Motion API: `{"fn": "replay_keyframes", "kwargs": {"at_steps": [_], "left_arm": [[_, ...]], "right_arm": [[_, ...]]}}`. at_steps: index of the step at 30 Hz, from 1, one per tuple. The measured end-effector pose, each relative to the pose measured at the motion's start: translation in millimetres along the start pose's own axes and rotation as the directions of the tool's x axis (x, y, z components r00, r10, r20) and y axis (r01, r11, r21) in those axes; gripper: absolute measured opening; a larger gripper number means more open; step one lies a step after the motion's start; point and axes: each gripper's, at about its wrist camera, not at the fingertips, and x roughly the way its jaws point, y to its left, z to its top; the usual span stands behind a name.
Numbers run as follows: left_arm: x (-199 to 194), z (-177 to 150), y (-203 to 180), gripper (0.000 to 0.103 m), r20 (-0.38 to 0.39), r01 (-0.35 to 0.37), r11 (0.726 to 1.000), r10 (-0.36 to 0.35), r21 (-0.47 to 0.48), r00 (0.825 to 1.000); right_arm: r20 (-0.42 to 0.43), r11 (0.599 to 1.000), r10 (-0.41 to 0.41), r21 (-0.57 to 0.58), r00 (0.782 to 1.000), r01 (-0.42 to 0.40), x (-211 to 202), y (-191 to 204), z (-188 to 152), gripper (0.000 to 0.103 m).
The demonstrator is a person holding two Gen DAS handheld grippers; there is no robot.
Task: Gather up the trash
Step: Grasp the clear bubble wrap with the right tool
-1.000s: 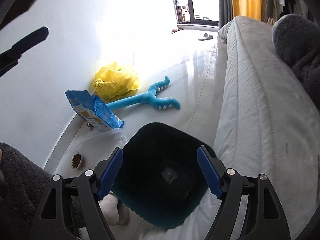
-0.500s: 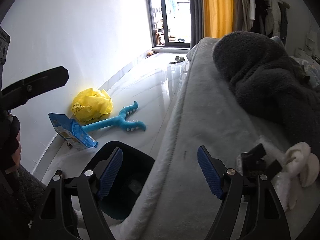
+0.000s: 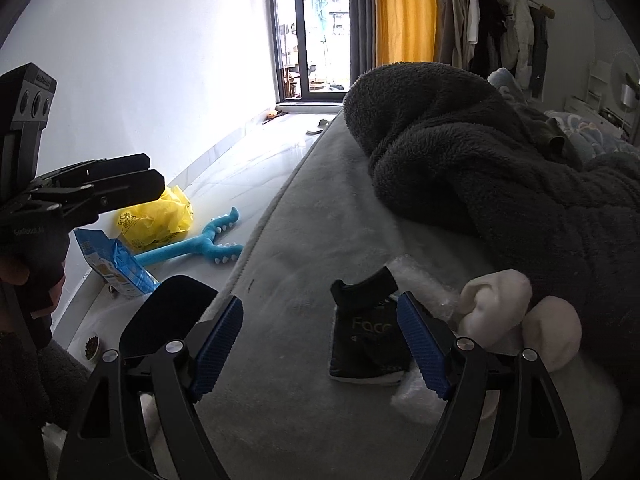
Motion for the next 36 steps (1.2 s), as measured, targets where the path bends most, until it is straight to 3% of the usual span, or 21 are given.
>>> {"fn": "replay_keyframes", "kwargs": {"at_steps": [8, 13, 23, 28, 31, 36], "left_arm": [[24, 4, -6, 0.089, -0.033, 0.043, 0.999, -0.044, -0.024, 0.999], [34, 4, -11, 0.089, -0.055, 0.064, 0.997, -0.066, -0.046, 0.996], [49, 5, -32, 0.089, -0.078, 0.112, 0.992, -0.116, -0.054, 0.99], [55, 5, -47, 0.089, -0.084, 0.136, 0.99, -0.138, -0.032, 0.987], [59, 2, -58, 0.084, -0.096, 0.137, 0.991, -0.137, -0.003, 0.986], [66, -1, -72, 0.077, -0.114, 0.148, 0.989, -0.144, 0.027, 0.983]], "right_arm": [[-0.012, 1.0, 0.002, 0.002, 1.0, -0.001, -9, -38, -15, 0.086], [-0.057, 0.998, -0.021, -0.054, 0.998, 0.018, 0, -45, -28, 0.086], [-0.062, 0.999, -0.008, -0.044, 0.998, 0.005, 12, -61, -37, 0.086], [-0.08, 0.997, -0.039, -0.073, 0.996, 0.033, 17, -60, -38, 0.053], [-0.077, 0.997, -0.05, -0.069, 0.996, 0.045, 13, -65, -40, 0.044], [-0.045, 0.999, -0.025, -0.029, 0.999, 0.024, 2, -73, -38, 0.041]]}}
